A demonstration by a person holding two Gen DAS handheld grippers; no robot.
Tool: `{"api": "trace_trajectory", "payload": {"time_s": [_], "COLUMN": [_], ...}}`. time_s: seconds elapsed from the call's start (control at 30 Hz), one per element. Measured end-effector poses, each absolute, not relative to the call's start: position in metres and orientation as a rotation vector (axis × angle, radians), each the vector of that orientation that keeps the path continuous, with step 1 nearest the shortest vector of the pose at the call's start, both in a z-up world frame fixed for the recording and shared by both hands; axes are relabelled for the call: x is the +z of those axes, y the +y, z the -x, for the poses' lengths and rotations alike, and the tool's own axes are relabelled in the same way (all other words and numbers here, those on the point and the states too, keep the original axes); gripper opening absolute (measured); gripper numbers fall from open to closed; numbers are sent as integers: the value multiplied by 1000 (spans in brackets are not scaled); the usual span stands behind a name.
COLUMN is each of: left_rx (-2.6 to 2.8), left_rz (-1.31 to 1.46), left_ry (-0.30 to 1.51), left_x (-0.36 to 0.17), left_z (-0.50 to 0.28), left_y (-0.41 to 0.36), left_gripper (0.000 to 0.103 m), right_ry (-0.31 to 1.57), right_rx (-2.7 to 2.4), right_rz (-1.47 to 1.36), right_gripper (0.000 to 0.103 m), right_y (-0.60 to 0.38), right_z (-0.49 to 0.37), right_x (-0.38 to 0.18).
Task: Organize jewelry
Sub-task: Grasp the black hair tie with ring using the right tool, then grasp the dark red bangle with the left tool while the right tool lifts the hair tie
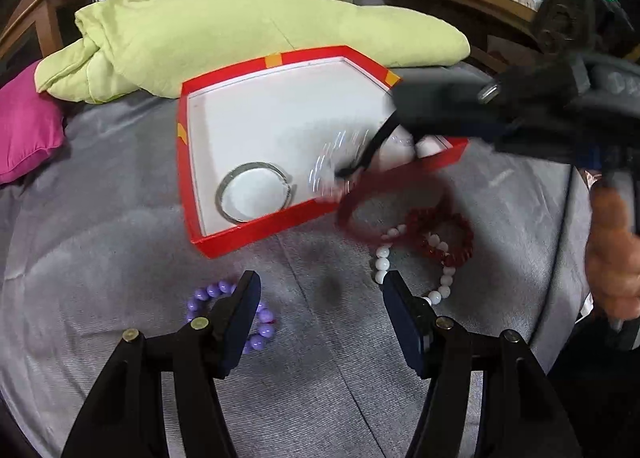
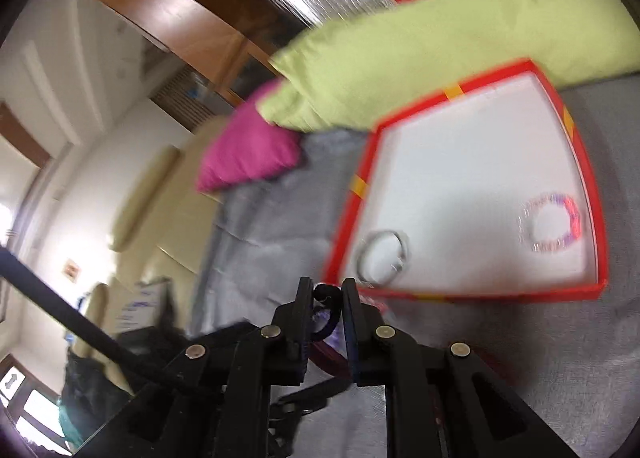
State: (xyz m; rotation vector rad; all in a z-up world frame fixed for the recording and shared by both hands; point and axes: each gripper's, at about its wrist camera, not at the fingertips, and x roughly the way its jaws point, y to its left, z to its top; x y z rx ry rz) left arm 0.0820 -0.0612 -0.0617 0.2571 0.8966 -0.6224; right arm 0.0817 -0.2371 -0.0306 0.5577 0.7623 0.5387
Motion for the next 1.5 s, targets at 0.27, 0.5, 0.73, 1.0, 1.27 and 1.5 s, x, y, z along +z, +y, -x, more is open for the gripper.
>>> {"api": "trace_trajectory", "payload": {"time_s": [0.27,0.5,0.73,1.0,1.27,1.5], "left_rx": [-552,-560,-561,-544,-533,-519], "left_rz": [-245,-242,-270,-221,-182,-229], "left_ry": [923,918,929,935,953,980], "left_x": [-65,-64,-70,-73,-79,-92], "left_z": [-91,-92,-91,-104,-119,-125], "left_y": [-38,-44,-64,-80,-86,-99], "left_gripper": [65,65,65,65,58,36], "right_ry": [906,1015,1010,938,977,1005], "right_rx": [15,-106,-199,-222,-166,-119], "right_rz": [-320,-425,-487,-543,-507,-481], "right_gripper": [16,15,42,61,61,60], "right_y": [-300,-351,-378,-401,-393,-380], "right_z": [-70,-66,-58,-52,-56,-58], "right_x": [-37,-59,-54,-50,-57,-62]}}
